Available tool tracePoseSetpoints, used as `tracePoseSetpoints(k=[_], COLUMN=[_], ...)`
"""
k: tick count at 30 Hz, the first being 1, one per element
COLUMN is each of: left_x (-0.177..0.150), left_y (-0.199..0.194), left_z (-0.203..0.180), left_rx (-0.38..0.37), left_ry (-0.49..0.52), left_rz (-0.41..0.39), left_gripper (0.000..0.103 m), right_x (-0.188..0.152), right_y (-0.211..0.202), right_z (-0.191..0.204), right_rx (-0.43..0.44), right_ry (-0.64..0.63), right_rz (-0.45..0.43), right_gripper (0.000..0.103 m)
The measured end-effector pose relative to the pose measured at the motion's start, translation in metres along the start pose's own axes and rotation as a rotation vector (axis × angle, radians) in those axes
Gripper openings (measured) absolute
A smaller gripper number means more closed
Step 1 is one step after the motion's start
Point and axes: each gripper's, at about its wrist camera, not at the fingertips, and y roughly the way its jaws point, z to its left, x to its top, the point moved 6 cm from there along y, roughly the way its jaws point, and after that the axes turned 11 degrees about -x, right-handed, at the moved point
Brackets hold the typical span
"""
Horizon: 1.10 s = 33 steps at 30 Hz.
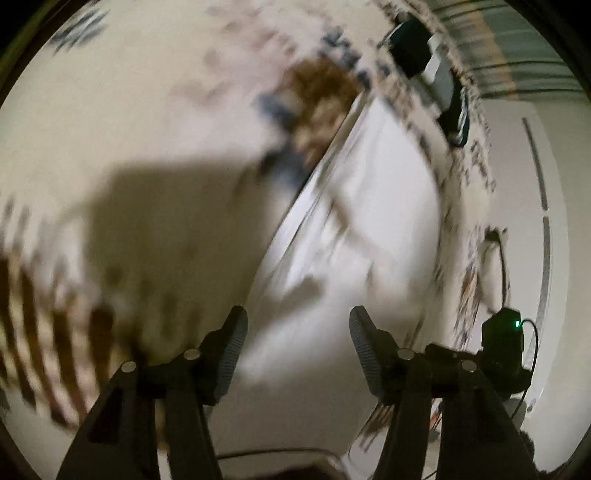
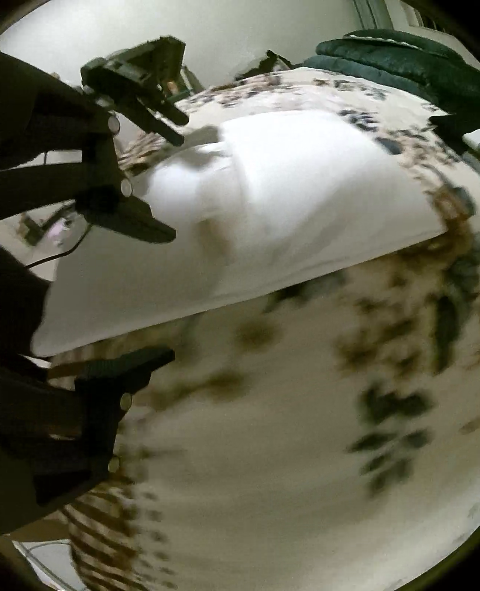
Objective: Fold small clothes
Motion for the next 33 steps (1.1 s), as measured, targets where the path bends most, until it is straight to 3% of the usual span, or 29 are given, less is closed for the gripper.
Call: tracePoseSetpoints(k=[7, 15, 16, 17, 18, 19, 20, 21, 22, 25, 29, 33], left_x=[-0.085, -0.113, -0.114, -0.114, -0.115, -0.118, -0.119, -0.120, -0.120, -0.116, -0.108, -0.082], left_y=[-0.001, 0.023, 0.023, 0.024, 0.024, 0.024, 0.022, 0.020, 0.017, 0.002, -0.020, -0.033], left_z=[0.052, 0.057, 0.053, 0.048, 0.043, 0.038, 0.035, 0.032, 0.029, 0.020, -0.001, -0.024], left_rx=[0.109, 0.066, 0.064, 0.066, 0.068, 0.082, 0.093, 0.094, 0.095, 0.054, -0.084, -0.171], left_ry=[-0.012, 0.025, 0.037, 0.053, 0.069, 0.089, 0.099, 0.102, 0.098, 0.058, -0.014, -0.046], left_rz=[0.098, 0.112, 0.100, 0.090, 0.092, 0.093, 0.085, 0.082, 0.075, 0.057, 0.024, -0.020], left_gripper=[0.055, 0.054, 0.052, 0.035, 0.017, 0.007, 0.007, 0.006, 0.006, 0.006, 0.004, 0.004], right_x=[-0.080, -0.121, -0.122, -0.124, -0.127, -0.128, -0.130, -0.132, -0.135, -0.140, -0.140, -0.120], right_y=[0.055, 0.112, 0.114, 0.115, 0.120, 0.119, 0.118, 0.116, 0.113, 0.099, 0.070, 0.027], right_z=[-0.032, -0.034, -0.033, -0.031, -0.015, -0.013, -0.008, -0.005, 0.000, 0.010, 0.028, 0.033], right_rx=[0.008, 0.045, 0.055, 0.067, 0.071, 0.074, 0.081, 0.084, 0.094, 0.157, 0.268, 0.363], right_ry=[-0.006, -0.025, -0.021, -0.019, -0.016, -0.019, -0.028, -0.037, -0.041, -0.030, -0.002, 0.031], right_rz=[0.147, 0.213, 0.211, 0.211, 0.200, 0.190, 0.186, 0.182, 0.170, 0.147, 0.109, 0.058], right_gripper=[0.064, 0.064, 0.064, 0.064, 0.061, 0.047, 0.036, 0.016, 0.010, 0.005, 0.004, 0.004])
